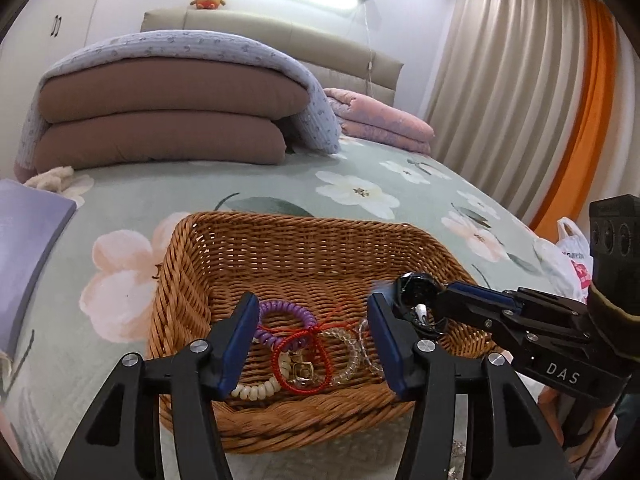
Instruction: Organize jewelry
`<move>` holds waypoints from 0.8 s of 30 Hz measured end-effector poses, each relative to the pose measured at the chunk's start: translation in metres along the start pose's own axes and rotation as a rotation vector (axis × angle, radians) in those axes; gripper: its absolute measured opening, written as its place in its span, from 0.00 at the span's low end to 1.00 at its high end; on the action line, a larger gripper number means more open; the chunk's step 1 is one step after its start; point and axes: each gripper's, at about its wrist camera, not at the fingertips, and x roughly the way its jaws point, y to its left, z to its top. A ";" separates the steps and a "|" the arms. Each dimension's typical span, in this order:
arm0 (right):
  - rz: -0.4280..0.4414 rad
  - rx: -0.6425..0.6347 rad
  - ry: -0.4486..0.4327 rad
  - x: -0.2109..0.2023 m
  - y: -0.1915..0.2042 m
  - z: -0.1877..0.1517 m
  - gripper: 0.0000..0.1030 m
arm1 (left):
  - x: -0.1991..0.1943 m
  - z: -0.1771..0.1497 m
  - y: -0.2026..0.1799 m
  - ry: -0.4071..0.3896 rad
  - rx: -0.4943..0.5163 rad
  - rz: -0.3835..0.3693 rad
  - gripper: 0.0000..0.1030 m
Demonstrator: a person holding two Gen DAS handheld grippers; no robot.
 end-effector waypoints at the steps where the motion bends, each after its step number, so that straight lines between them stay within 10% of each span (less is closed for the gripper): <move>1: 0.002 0.004 -0.003 -0.002 -0.001 0.001 0.22 | -0.003 0.000 -0.001 -0.002 -0.002 -0.003 0.56; 6: 0.083 0.011 -0.084 -0.041 -0.002 -0.001 0.34 | -0.044 -0.005 -0.016 -0.074 0.012 -0.049 0.56; 13: -0.065 -0.112 -0.169 -0.117 0.006 -0.034 0.35 | -0.108 -0.024 -0.048 -0.172 0.029 -0.112 0.56; 24: -0.046 -0.032 -0.191 -0.165 -0.033 -0.064 0.35 | -0.121 -0.060 -0.089 -0.083 0.129 -0.145 0.56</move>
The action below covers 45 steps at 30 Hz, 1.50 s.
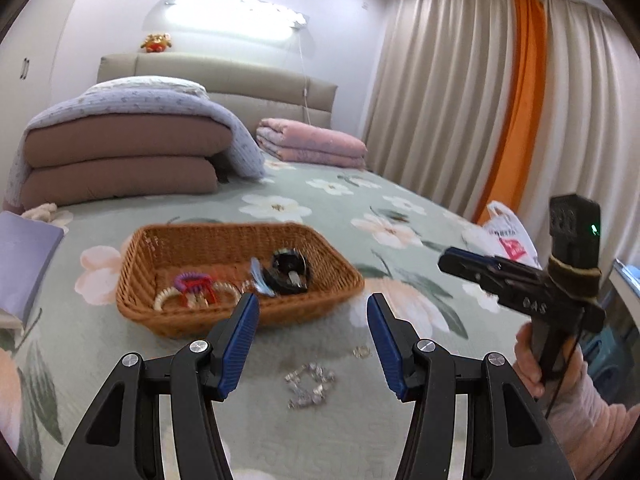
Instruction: Organize jewelry
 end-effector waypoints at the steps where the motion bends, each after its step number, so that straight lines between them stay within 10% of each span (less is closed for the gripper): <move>1: -0.001 0.003 0.012 0.003 -0.002 -0.003 0.35 | 0.003 -0.004 0.000 0.010 0.004 0.001 0.56; 12: -0.004 -0.021 0.258 0.067 -0.002 -0.041 0.35 | 0.086 -0.059 0.002 0.323 0.067 0.098 0.56; 26: 0.005 -0.045 0.453 0.106 0.002 -0.068 0.35 | 0.096 -0.073 -0.027 0.399 0.213 0.134 0.56; 33: -0.032 -0.102 0.461 0.109 0.011 -0.072 0.35 | 0.101 -0.067 -0.010 0.396 0.138 0.148 0.35; 45: -0.041 -0.112 0.460 0.113 0.014 -0.072 0.20 | 0.117 -0.065 -0.043 0.376 0.283 0.206 0.34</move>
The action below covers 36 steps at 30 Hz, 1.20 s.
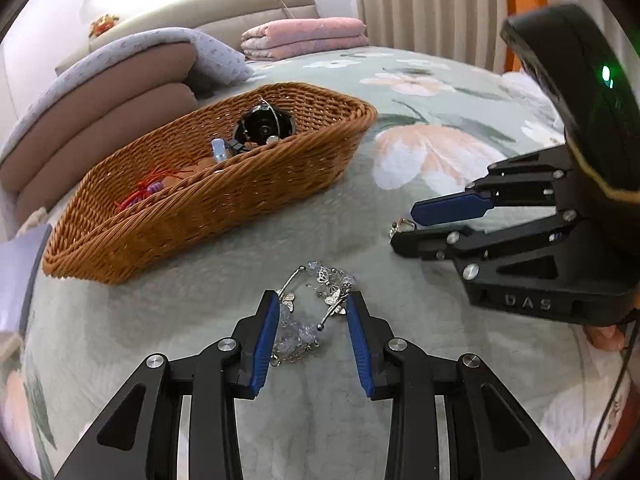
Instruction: Organize jewelry
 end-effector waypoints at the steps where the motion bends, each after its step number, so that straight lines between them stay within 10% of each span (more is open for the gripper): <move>1: 0.003 0.004 0.002 0.000 -0.001 0.000 0.18 | -0.001 0.000 -0.002 -0.003 0.007 0.003 0.29; 3: 0.014 0.012 0.000 -0.001 -0.003 0.000 0.18 | -0.002 0.000 -0.006 -0.009 0.023 -0.015 0.10; 9: 0.048 0.046 -0.013 -0.006 -0.011 0.000 0.18 | -0.012 -0.002 -0.001 -0.047 -0.005 -0.049 0.03; 19: 0.219 0.227 -0.072 -0.024 -0.050 0.001 0.18 | -0.029 -0.012 0.072 -0.143 -0.318 -0.416 0.03; 32: 0.217 0.199 -0.042 -0.015 -0.044 0.002 0.18 | -0.003 0.001 0.020 0.025 -0.088 -0.235 0.09; 36: 0.226 0.199 -0.046 -0.016 -0.045 0.001 0.18 | -0.004 0.003 0.017 0.019 -0.071 -0.198 0.35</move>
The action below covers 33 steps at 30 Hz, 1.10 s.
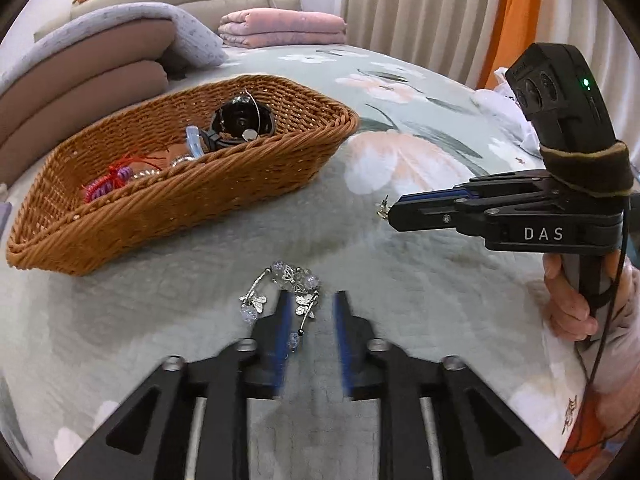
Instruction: Organize jewelry
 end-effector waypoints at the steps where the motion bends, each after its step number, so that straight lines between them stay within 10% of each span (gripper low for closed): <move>1: 0.002 0.000 0.001 0.000 0.000 0.000 0.18 | -0.001 0.000 -0.001 -0.003 0.007 0.012 0.49; 7: -0.002 -0.010 0.002 0.000 0.001 -0.001 0.18 | 0.006 0.002 -0.003 0.021 0.040 0.027 0.55; 8: -0.001 -0.007 0.002 0.000 0.001 -0.002 0.18 | 0.006 0.002 -0.005 0.018 0.053 0.035 0.52; 10: 0.003 -0.002 0.002 0.000 0.000 -0.001 0.18 | 0.010 0.003 -0.006 0.042 0.068 0.034 0.17; 18: 0.005 -0.004 0.000 -0.002 -0.001 -0.002 0.18 | 0.014 0.006 -0.013 0.082 0.100 0.047 0.08; 25: 0.022 0.007 -0.021 -0.009 -0.002 -0.001 0.18 | -0.019 0.014 0.030 -0.034 -0.183 -0.210 0.03; 33: 0.035 0.011 -0.047 -0.016 -0.003 -0.001 0.18 | -0.063 0.024 0.049 -0.158 -0.282 -0.342 0.03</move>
